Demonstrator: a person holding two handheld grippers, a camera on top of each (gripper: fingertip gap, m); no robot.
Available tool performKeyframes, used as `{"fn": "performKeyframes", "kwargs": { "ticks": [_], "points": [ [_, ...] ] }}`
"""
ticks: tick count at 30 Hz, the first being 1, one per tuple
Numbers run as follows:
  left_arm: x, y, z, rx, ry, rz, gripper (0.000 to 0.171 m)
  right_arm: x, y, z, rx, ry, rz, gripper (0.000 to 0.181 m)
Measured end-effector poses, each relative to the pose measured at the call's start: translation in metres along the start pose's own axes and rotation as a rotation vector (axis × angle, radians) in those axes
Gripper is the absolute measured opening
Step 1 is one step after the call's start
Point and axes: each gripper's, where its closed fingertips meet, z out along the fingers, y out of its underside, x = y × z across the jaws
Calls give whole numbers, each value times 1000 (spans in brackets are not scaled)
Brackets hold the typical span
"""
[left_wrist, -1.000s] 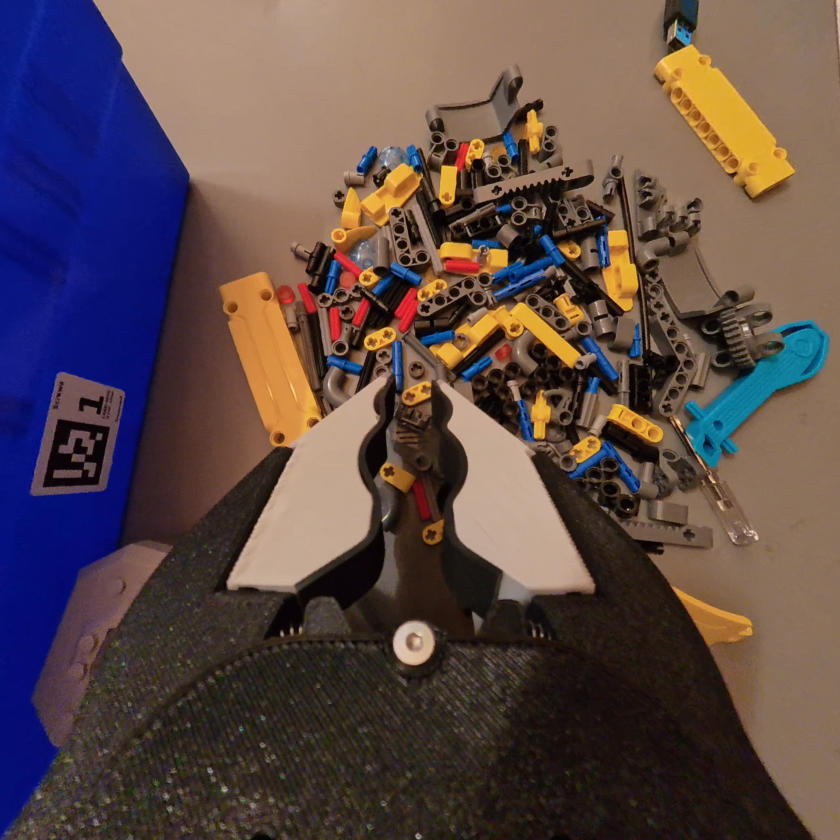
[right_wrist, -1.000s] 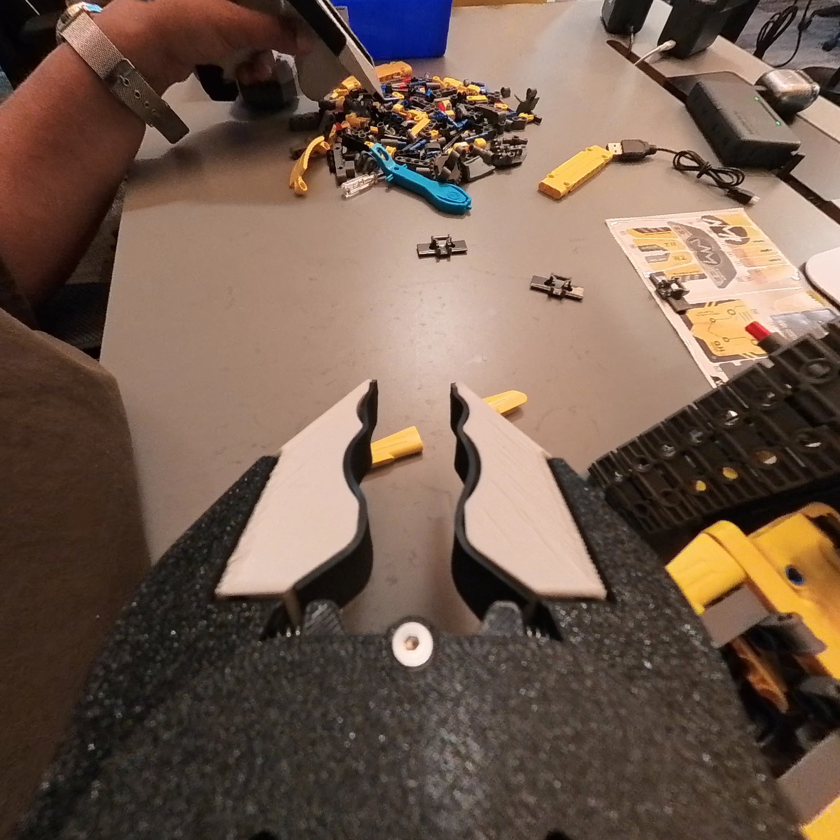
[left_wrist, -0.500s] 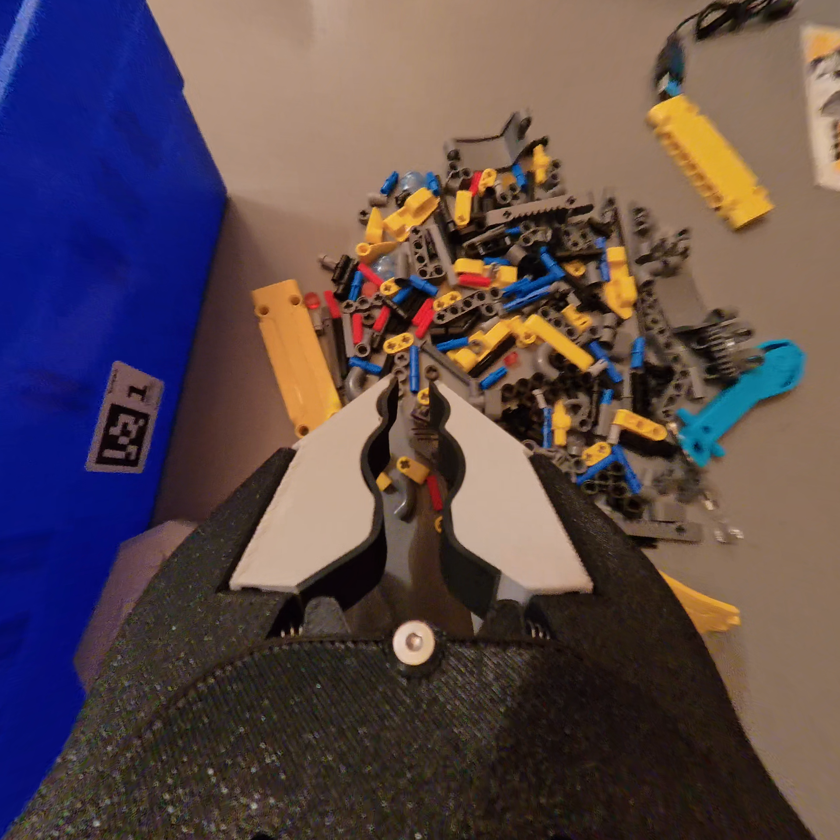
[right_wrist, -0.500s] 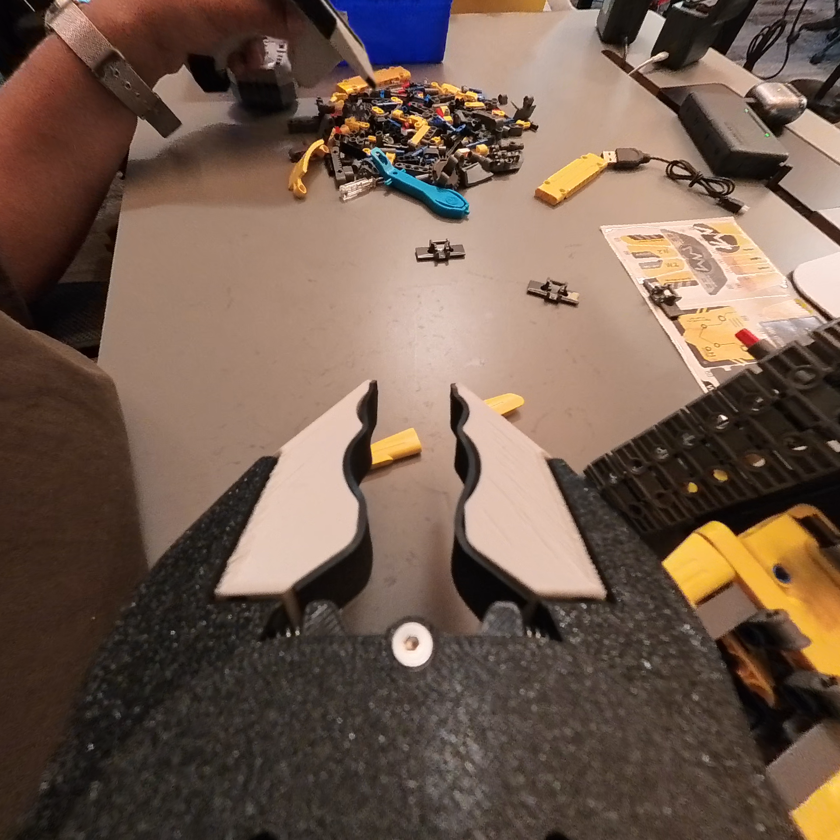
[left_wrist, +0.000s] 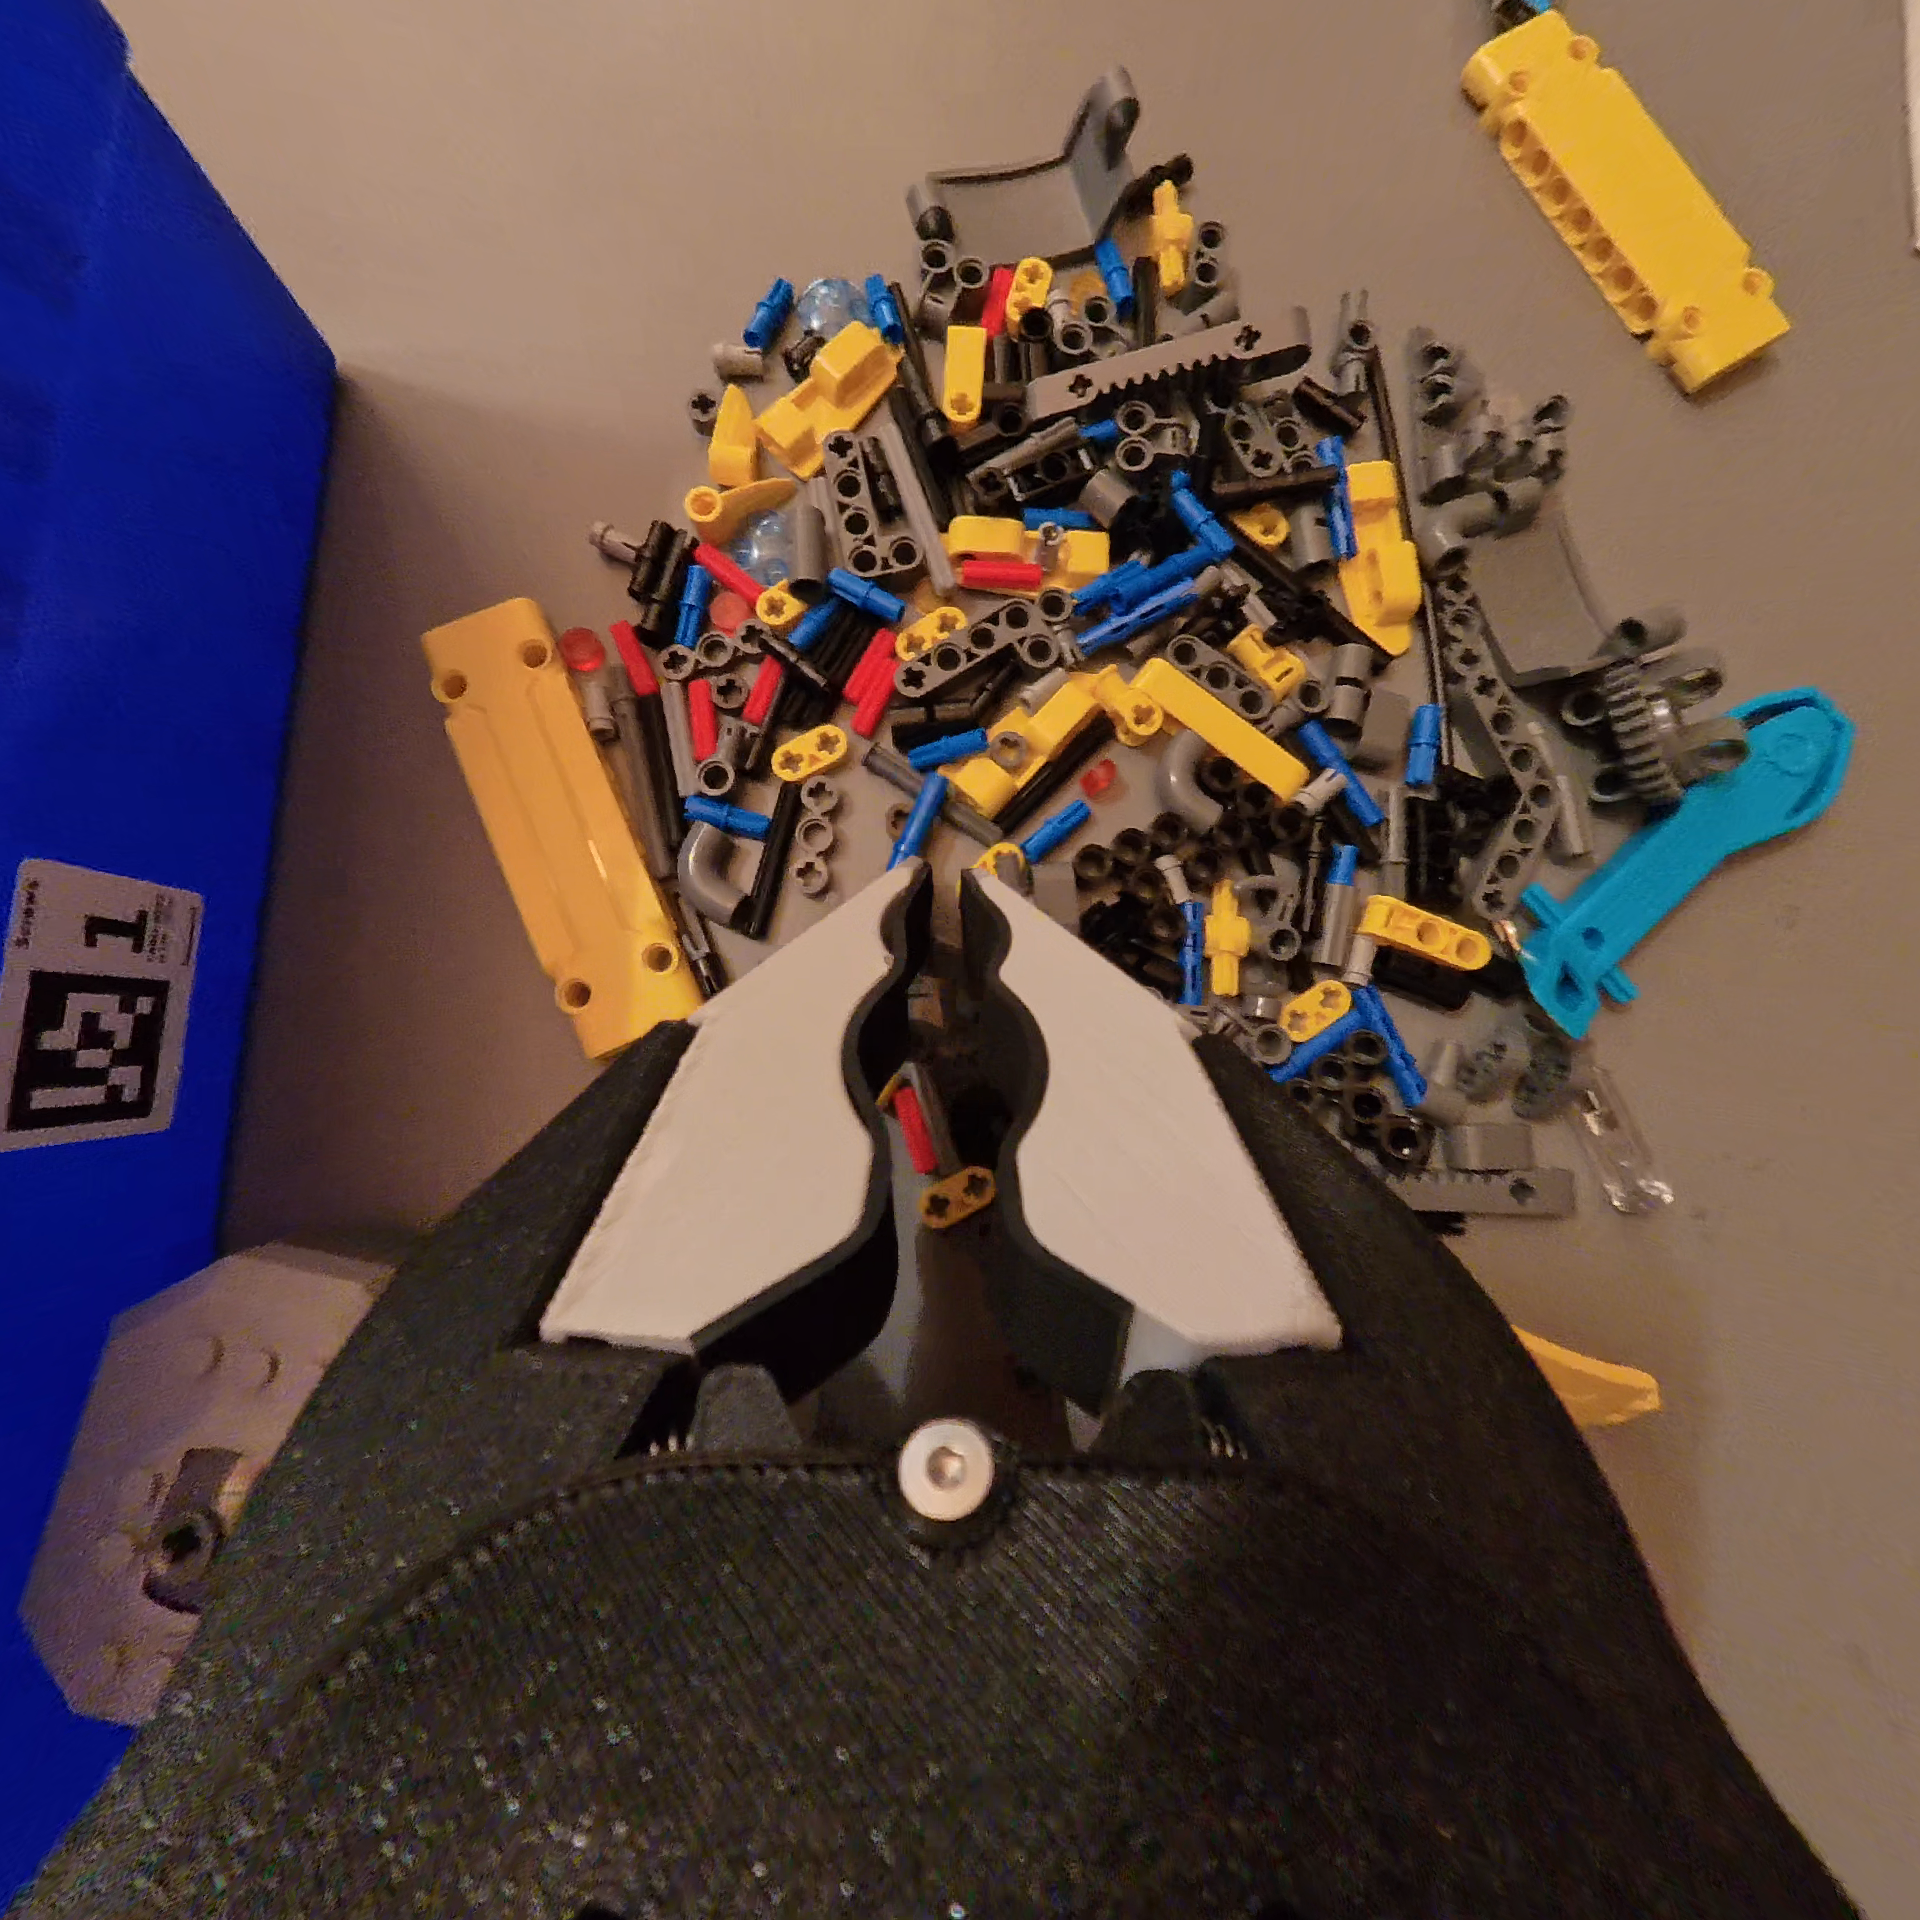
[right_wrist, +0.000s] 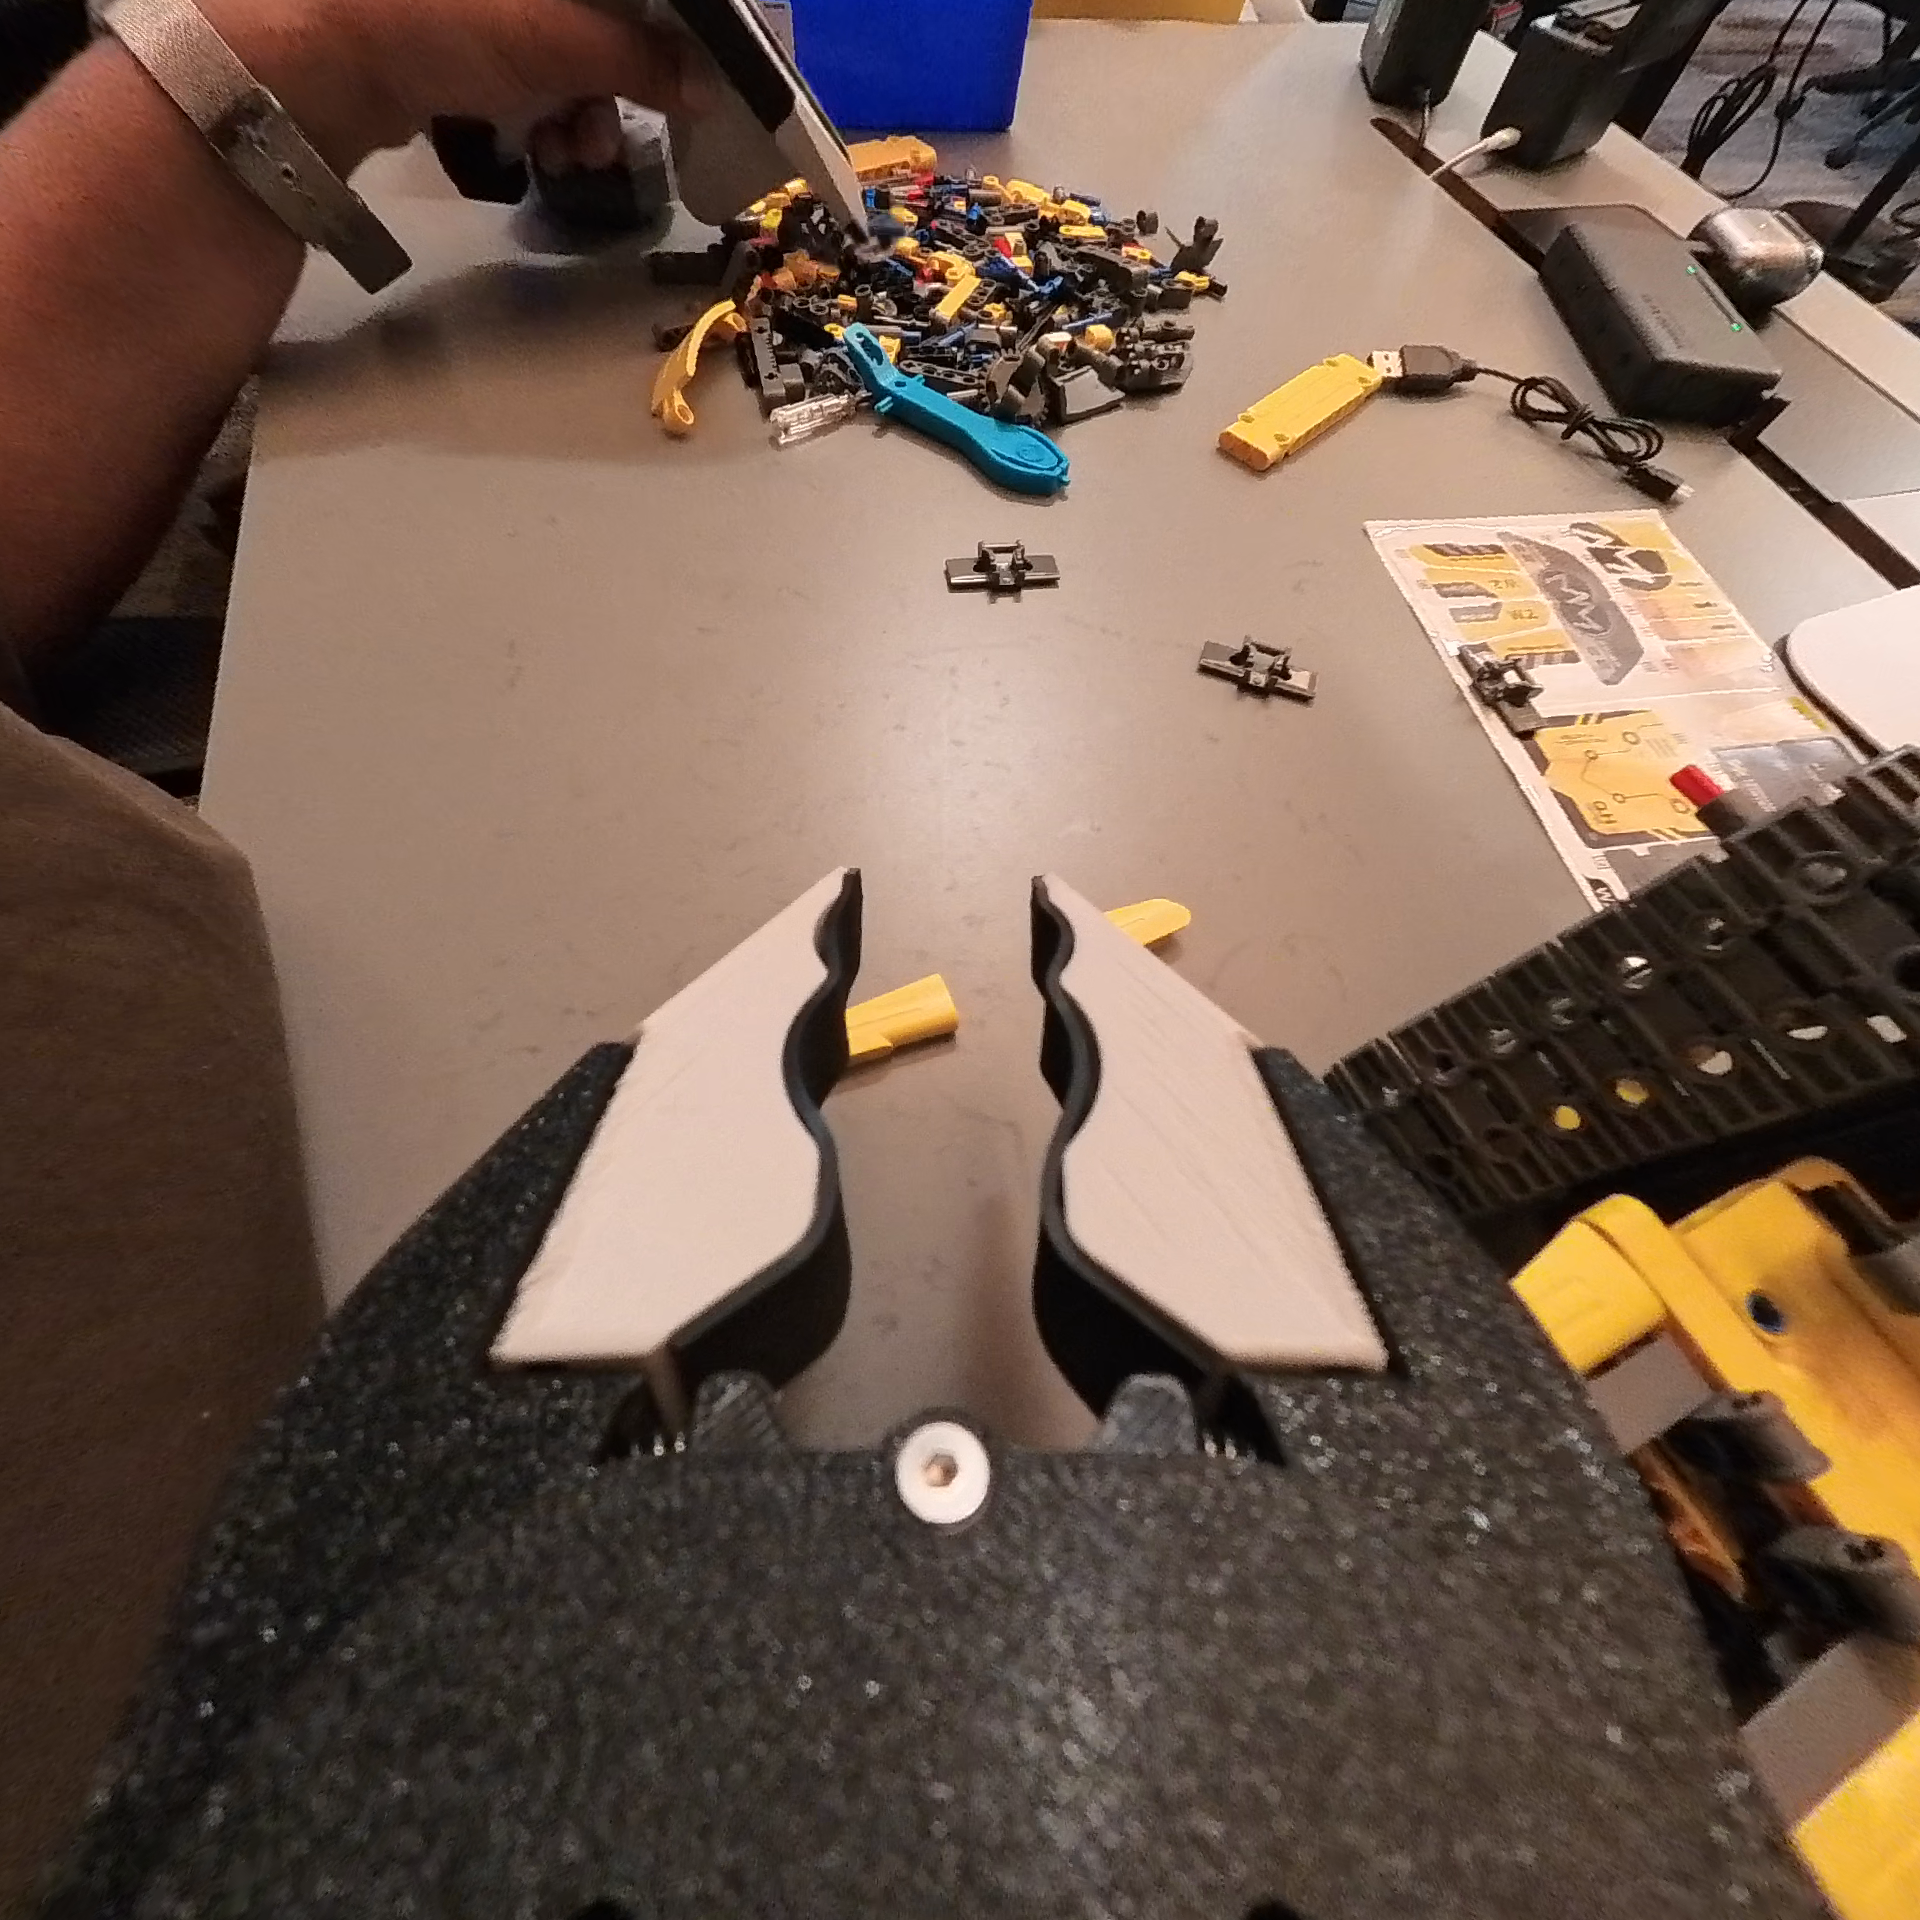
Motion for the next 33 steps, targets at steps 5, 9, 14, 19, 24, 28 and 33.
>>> {"fn": "performKeyframes", "kwargs": {
  "ticks": [5, 9, 14, 19, 24, 28, 33],
  "points": [
    [-3, -7, -5, 38, -17, 13, 4, 0, 0, 0, -1, 2, -5, 32],
    [-3, -1, -1, 16, 3, 21, 5, 0, 0, 0, 0, 3, -5, 32],
    [2, 1, -1, 1, 22, 39, 1, 1, 0, 0, -1, 6, -6, 32],
    [2, 0, 1, 7, 27, 29, 1, 0, 0, 0, 0, 5, -7, 32],
    [-10, -2, 2, 16, -62, 42, 3, 1, 0, -1, 2, 8, -9, 32],
    [-8, -5, 0, 34, -50, 42, 6, 1, -1, -1, 3, 9, -9, 32],
    [0, -4, -5, 26, -7, 72, 6, 1, 0, 0, 2, 6, -7, 32]
  ]
}}
